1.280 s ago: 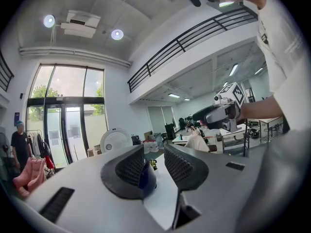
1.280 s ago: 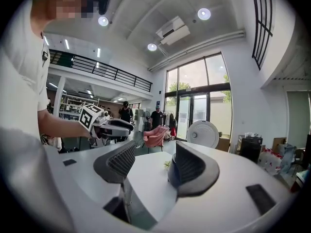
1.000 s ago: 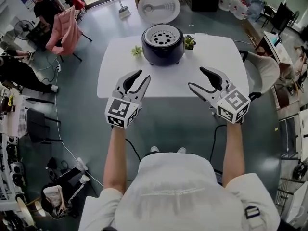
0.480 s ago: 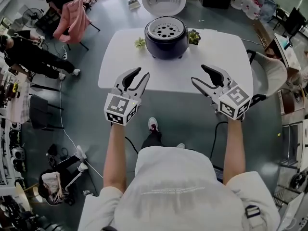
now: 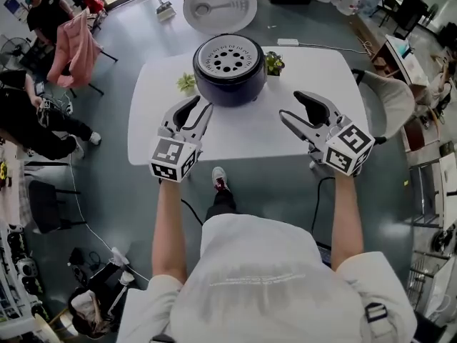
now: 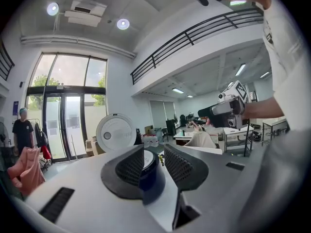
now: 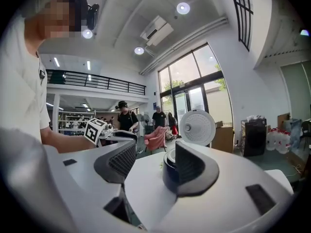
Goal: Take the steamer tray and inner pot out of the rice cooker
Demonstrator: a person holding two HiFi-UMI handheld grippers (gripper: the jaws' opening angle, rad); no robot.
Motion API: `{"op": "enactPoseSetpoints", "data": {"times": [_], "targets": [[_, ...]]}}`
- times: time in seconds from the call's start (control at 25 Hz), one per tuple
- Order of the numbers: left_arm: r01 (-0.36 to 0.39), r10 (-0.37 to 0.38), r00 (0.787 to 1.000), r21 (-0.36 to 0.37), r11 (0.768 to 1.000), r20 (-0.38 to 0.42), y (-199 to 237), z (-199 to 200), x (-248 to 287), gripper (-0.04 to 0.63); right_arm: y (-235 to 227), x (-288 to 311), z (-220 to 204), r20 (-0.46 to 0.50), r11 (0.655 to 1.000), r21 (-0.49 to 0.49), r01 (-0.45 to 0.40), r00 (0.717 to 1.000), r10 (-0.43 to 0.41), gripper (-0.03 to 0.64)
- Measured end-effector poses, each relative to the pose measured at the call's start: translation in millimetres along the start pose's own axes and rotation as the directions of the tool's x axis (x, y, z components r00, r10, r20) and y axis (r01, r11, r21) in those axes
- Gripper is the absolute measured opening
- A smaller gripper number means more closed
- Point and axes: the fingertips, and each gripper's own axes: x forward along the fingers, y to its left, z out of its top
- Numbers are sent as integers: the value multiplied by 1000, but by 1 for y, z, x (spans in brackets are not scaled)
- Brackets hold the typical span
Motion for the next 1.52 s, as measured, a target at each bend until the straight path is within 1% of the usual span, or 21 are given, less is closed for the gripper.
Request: {"op": "enactPoseSetpoints", "data": {"times": [0.16,0.28,0.4,0.56,0.6,0.68,0.88,0.96,1.12,1.2,1.36,1.52], "targets": [[38,-38,999,-22,999,-2,58,-7,44,143,-37,47,10,-21,997,16,71,997,-71,251],[82,-83,996,-43,996,-13,101,-19,68,143,-51,85,16,-34,991,31,132,991,-131,219],[117,-119,993,-77,990,-21,131,-25,94,143,-66,109,18,-57,984,59,170,984,-166,187],[143,-149,988,-125,982,-36,160,-39,122,143,-83,137,13,-87,976,90,197,978,-189,191],[150,-157,987,-134,980,-42,165,-44,127,143,-87,143,11,-96,974,96,205,976,-196,209],[164,-174,983,-150,975,-56,174,-51,137,143,-94,155,6,-124,969,102,225,969,-212,247],[189,-207,974,-179,966,-89,189,-71,157,143,-115,178,-21,-232,951,104,291,937,-261,275],[191,-213,972,-188,963,-104,192,-77,165,143,-123,183,-32,-263,944,100,315,923,-280,312],[205,-236,963,-210,956,-134,189,-88,176,146,-139,188,-51,-299,929,124,348,906,-299,316],[206,-241,958,-212,955,-157,191,-94,182,153,-147,195,-58,-316,928,133,347,903,-292,316],[197,-243,946,-216,956,-216,186,-106,193,169,-157,206,-77,-371,941,113,318,892,-257,322],[159,-222,930,-225,961,-292,178,-121,205,183,-165,209,-92,-401,952,120,281,891,-212,328]]}}
